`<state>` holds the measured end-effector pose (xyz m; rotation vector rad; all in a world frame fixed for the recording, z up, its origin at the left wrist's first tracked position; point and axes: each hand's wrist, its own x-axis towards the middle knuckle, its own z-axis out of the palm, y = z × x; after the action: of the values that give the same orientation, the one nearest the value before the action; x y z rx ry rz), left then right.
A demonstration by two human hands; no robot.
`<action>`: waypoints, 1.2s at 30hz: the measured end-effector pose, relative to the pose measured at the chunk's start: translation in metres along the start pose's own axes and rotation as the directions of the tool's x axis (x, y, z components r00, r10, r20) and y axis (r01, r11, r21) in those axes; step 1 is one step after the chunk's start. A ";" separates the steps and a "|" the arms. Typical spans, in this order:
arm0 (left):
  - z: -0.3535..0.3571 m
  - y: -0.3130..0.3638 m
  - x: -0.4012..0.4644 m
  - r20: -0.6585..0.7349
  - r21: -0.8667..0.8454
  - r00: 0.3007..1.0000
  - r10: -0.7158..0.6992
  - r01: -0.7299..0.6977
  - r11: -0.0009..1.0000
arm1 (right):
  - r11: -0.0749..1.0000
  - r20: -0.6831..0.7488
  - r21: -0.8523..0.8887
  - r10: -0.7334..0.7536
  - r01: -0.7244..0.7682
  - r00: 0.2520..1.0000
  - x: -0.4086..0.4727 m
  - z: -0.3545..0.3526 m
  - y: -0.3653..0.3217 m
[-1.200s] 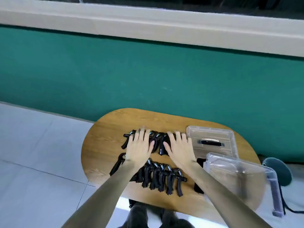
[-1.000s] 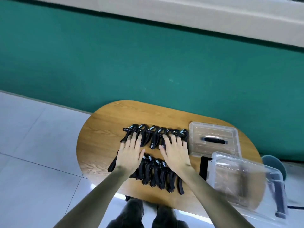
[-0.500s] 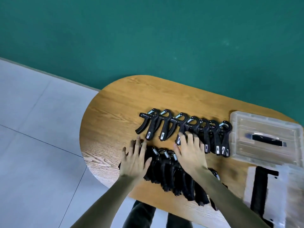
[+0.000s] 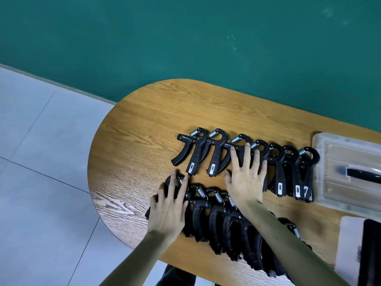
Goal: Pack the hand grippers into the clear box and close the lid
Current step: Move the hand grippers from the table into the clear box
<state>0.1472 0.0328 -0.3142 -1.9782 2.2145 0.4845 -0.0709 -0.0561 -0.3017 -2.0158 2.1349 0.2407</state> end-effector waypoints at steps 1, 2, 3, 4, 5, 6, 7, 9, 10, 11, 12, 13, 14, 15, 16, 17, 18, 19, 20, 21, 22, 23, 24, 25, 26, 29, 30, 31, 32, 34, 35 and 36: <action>0.001 0.000 0.000 -0.019 0.007 1.000 0.001 -0.001 1.000 | 1.000 -0.003 -0.014 0.001 -0.001 1.000 0.000 0.001 -0.002; 0.001 0.000 0.000 -0.036 0.012 0.999 0.000 0.001 1.000 | 1.000 -0.005 -0.025 0.003 -0.003 1.000 0.001 0.001 -0.005; 0.000 0.000 0.001 -0.043 0.012 0.999 -0.007 0.008 1.000 | 1.000 -0.003 -0.027 0.005 -0.005 1.000 0.004 0.002 -0.008; 0.000 0.000 0.001 -0.043 0.010 0.999 -0.014 0.015 1.000 | 1.000 0.001 -0.023 0.009 -0.009 1.000 0.006 0.003 -0.011; -0.001 0.000 0.001 -0.042 0.007 0.999 -0.018 0.018 1.000 | 1.000 0.006 -0.019 0.012 -0.012 1.000 0.009 0.004 -0.014; -0.001 -0.001 0.001 -0.042 0.004 0.999 -0.017 0.017 1.000 | 1.000 0.006 -0.015 0.016 -0.016 1.000 0.011 0.006 -0.015; -0.001 -0.001 0.002 -0.044 0.002 0.999 -0.012 0.013 1.000 | 1.000 0.002 -0.009 0.016 -0.016 1.000 0.013 0.007 -0.016; 0.000 -0.001 0.002 -0.050 -0.005 0.999 -0.012 0.012 1.000 | 1.000 -0.012 0.009 0.000 0.000 1.000 0.013 0.011 -0.013; 0.000 -0.001 0.002 -0.056 -0.009 0.998 -0.015 0.015 1.000 | 1.000 -0.025 0.021 -0.011 0.011 1.000 0.012 0.012 -0.012; 0.001 -0.001 0.002 -0.061 -0.013 0.998 -0.020 0.019 1.000 | 0.999 -0.042 0.039 -0.017 0.019 0.999 0.011 0.013 -0.011; 0.001 -0.001 0.002 -0.066 -0.019 0.998 -0.023 0.022 1.000 | 0.998 -0.059 0.059 -0.013 0.017 0.998 0.010 0.013 -0.012; 0.001 0.000 0.002 -0.069 -0.026 0.997 -0.024 0.023 0.999 | 0.997 -0.073 0.080 0.000 0.006 0.997 0.010 0.013 -0.013; 0.002 0.000 0.002 -0.071 -0.028 0.997 -0.024 0.022 0.999 | 0.995 -0.083 0.101 0.018 -0.010 0.996 0.011 0.013 -0.015; 0.002 0.000 0.001 -0.075 -0.026 0.997 -0.025 0.023 0.999 | 0.993 -0.088 0.116 0.036 -0.026 0.995 0.012 0.014 -0.018; 0.002 0.000 0.001 -0.079 -0.021 0.997 -0.026 0.024 0.999 | 0.992 -0.094 0.124 0.050 -0.038 0.994 0.013 0.015 -0.020; 0.003 0.000 0.001 -0.082 -0.016 0.996 -0.027 0.026 1.000 | 0.991 -0.098 0.127 0.061 -0.049 0.993 0.014 0.016 -0.022; 0.003 0.000 0.001 -0.085 -0.013 0.996 -0.028 0.027 1.000 | 0.990 -0.100 0.126 0.072 -0.060 0.992 0.016 0.016 -0.024; 0.004 -0.001 0.001 -0.089 -0.013 0.996 -0.027 0.026 1.000 | 0.990 -0.099 0.121 0.084 -0.071 0.992 0.017 0.016 -0.025; 0.004 -0.001 0.002 -0.095 -0.017 0.995 -0.023 0.022 1.000 | 0.990 -0.095 0.115 0.092 -0.081 0.991 0.018 0.016 -0.026; 0.004 -0.001 0.001 -0.101 -0.024 0.995 -0.019 0.017 1.000 | 0.990 -0.090 0.107 0.097 -0.087 0.991 0.019 0.015 -0.027; 0.004 -0.001 0.001 -0.105 -0.029 0.994 -0.016 0.013 1.000 | 0.991 -0.083 0.097 0.100 -0.091 0.992 0.021 0.015 -0.028; 0.004 -0.001 0.001 -0.108 -0.032 0.994 -0.014 0.011 0.999 | 0.992 -0.072 0.083 0.103 -0.097 0.992 0.022 0.014 -0.028; 0.004 -0.002 0.001 -0.109 -0.033 0.994 -0.014 0.010 0.999 | 0.992 -0.060 0.073 0.110 -0.106 0.992 0.024 0.012 -0.029; 0.004 -0.001 0.002 -0.111 -0.033 0.994 -0.013 0.010 0.999 | 0.991 -0.049 0.068 0.120 -0.117 0.992 0.026 0.011 -0.031; 0.004 -0.001 0.002 -0.113 -0.031 0.994 -0.012 0.008 0.999 | 0.989 -0.039 0.068 0.131 -0.128 0.991 0.028 0.009 -0.032; 0.003 0.000 0.003 -0.120 -0.010 0.993 -0.003 0.002 1.000 | 0.984 -0.022 0.083 0.160 -0.158 0.987 0.034 0.004 -0.040; 0.003 0.000 0.003 -0.124 -0.002 0.992 0.001 -0.002 1.000 | 0.982 -0.020 0.093 0.167 -0.165 0.986 0.035 0.004 -0.042; 0.003 0.000 0.003 -0.128 0.002 0.992 0.005 -0.005 1.000 | 0.980 -0.022 0.104 0.174 -0.171 0.984 0.035 0.005 -0.044; 0.002 -0.001 0.002 -0.129 0.004 0.992 0.008 -0.008 1.000 | 0.978 -0.027 0.106 0.182 -0.178 0.983 0.035 0.007 -0.045; 0.002 -0.001 0.001 -0.119 0.004 0.993 0.008 -0.007 1.000 | 0.979 -0.040 0.070 0.192 -0.189 0.981 0.033 0.010 -0.046; 0.003 -0.001 0.001 -0.115 0.005 0.993 0.005 -0.005 1.000 | 0.981 -0.043 0.054 0.188 -0.186 0.981 0.032 0.012 -0.045; 0.003 -0.001 0.000 -0.113 0.005 0.994 0.002 -0.002 1.000 | 0.983 -0.045 0.049 0.177 -0.175 0.983 0.031 0.013 -0.043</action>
<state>0.1473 0.0332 -0.3171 -2.0497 2.2807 0.3752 -0.0290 -0.0858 -0.3215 -1.8288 2.3301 0.1689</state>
